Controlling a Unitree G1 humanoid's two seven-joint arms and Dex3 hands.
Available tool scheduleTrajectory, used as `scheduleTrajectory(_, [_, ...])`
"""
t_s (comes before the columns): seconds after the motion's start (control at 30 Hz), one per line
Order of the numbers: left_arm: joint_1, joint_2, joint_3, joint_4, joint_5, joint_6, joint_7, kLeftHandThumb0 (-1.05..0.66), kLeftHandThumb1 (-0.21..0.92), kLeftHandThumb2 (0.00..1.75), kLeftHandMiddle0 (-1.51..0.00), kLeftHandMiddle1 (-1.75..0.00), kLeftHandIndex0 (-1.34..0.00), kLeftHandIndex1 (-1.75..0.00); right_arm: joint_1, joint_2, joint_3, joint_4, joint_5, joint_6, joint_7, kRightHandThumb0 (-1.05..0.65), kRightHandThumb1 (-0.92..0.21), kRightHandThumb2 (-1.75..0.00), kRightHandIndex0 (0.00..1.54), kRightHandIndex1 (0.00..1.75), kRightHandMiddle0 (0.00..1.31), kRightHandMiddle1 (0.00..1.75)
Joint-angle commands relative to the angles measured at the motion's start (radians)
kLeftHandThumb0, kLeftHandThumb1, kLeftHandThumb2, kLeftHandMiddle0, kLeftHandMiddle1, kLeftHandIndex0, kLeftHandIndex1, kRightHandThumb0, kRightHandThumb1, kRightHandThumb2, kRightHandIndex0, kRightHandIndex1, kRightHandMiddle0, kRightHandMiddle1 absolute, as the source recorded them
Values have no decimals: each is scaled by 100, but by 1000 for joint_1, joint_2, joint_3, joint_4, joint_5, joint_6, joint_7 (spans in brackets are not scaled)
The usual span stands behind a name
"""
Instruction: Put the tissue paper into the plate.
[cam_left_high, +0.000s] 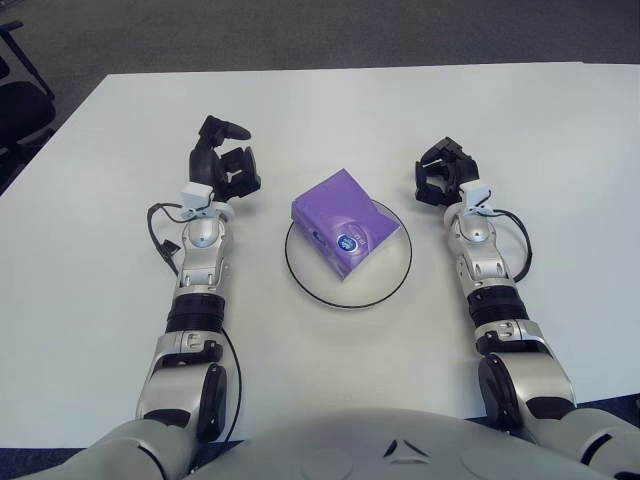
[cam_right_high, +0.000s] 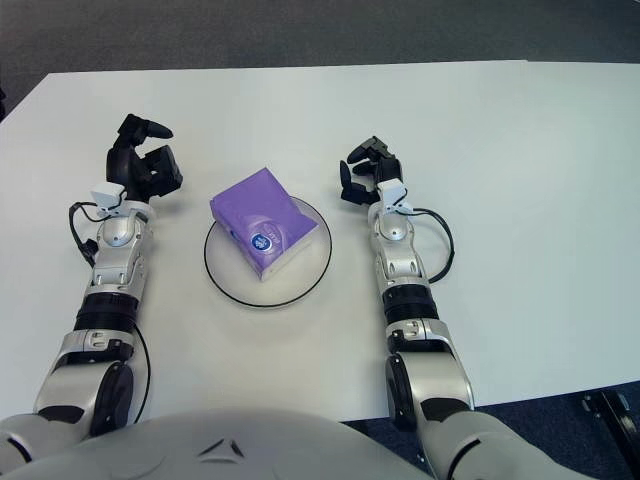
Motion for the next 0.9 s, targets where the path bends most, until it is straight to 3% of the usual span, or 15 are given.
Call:
scheduleTrajectory(0.0, [90,-39,-10,43,-20,-19,-19,-44,44,116,-127,-175,-51,-175,112,19,4,48,0,-6,-2,-44,-44,-116,115,175,51,175])
scheduleTrajectory(0.43, [108,-50,-31,84,-25,-37,-39,-44,43,118,-131,-175,-52,-175,115,17,5,39,-1,-5,-2,-44,-44,-117,115,175,52,175])
scheduleTrajectory(0.87, [111,-72,-32,104,-85,18,-81,-45,41,120,-131,-175,-54,-175,119,18,7,29,-1,4,-1,-44,-44,-116,114,175,51,175])
